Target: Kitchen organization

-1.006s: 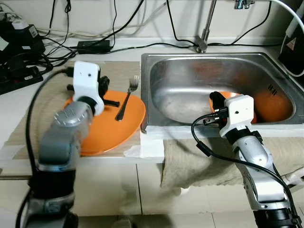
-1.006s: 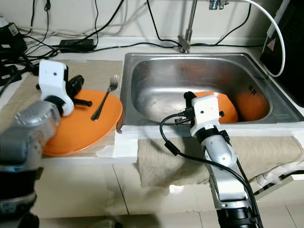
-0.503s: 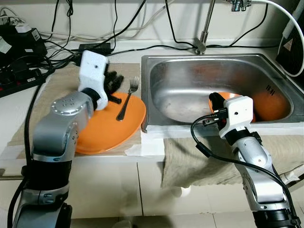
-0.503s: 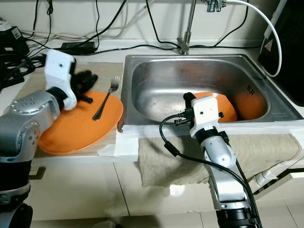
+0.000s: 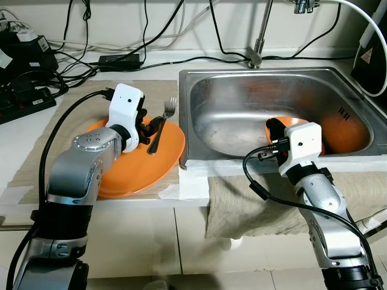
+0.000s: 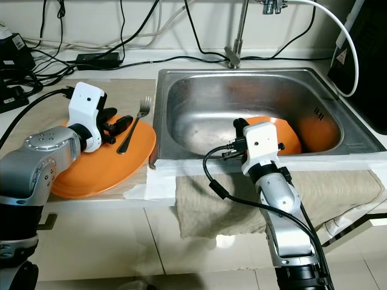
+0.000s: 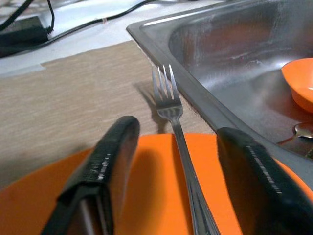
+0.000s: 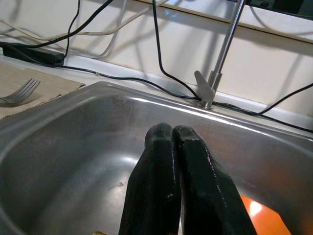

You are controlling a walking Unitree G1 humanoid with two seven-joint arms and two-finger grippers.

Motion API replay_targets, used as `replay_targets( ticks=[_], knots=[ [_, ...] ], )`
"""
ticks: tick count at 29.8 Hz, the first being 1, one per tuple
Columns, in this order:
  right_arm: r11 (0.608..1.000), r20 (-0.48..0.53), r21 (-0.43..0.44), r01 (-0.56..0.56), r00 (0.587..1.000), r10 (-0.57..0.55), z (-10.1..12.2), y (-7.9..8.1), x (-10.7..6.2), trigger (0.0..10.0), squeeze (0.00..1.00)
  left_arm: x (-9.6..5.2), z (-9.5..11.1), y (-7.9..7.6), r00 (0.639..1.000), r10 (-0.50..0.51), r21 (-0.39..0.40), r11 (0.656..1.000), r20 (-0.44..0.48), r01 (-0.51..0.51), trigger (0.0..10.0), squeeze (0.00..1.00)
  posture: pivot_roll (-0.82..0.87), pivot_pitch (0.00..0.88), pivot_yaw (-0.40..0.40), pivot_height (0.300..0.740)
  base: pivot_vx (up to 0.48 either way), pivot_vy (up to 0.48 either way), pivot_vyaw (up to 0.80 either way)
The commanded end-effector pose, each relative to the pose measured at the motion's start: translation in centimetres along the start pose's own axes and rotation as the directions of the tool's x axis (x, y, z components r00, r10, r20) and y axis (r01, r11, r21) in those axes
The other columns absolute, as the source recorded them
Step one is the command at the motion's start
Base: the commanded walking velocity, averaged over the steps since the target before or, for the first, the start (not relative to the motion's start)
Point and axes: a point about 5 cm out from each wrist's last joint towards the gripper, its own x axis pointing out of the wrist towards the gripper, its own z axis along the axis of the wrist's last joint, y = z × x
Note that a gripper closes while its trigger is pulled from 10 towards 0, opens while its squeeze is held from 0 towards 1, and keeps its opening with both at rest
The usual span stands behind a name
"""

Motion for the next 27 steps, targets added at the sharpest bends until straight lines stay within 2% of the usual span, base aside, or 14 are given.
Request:
replay_targets(
  ticks=[1,9,10,20,27],
  knots=[
    [1.0,0.004,-0.009,-0.01,1.0,0.01,0.2,0.2,0.1,10.0,0.0,0.0,0.0,0.3,1.0,0.0,0.018,1.0,-0.008,0.0,10.0,1.0,0.04,0.0,0.036,0.74,0.0,0.0,0.0],
    [1.0,0.003,-0.008,-0.012,1.0,0.013,0.3,0.2,0.1,10.0,0.0,0.4,-0.8,0.0,0.998,-0.033,-0.005,0.999,-0.052,0.033,10.0,1.0,0.03,0.0,0.035,0.74,0.0,0.0,0.0],
    [1.0,0.003,-0.008,-0.013,1.0,0.013,0.3,0.3,0.1,10.0,0.0,0.6,-1.0,-0.1,0.997,-0.042,-0.012,0.999,-0.067,0.042,10.0,0.0,0.03,0.0,0.037,0.74,0.0,0.0,0.0],
    [1.0,-0.005,-0.007,-0.016,1.0,0.016,0.1,0.4,-0.1,10.0,0.0,1.4,-1.3,0.1,0.992,-0.067,-0.15,0.987,-0.106,0.05,10.0,0.0,0.03,0.0,0.041,0.74,0.0,0.0,0.0],
    [1.0,-0.006,-0.008,-0.018,1.0,0.018,0.2,0.4,-0.1,10.0,0.0,1.6,-1.4,-0.1,0.99,-0.08,-0.158,0.985,-0.113,0.061,10.0,0.0,0.02,0.0,0.043,0.74,0.0,0.0,0.0]
  ],
)
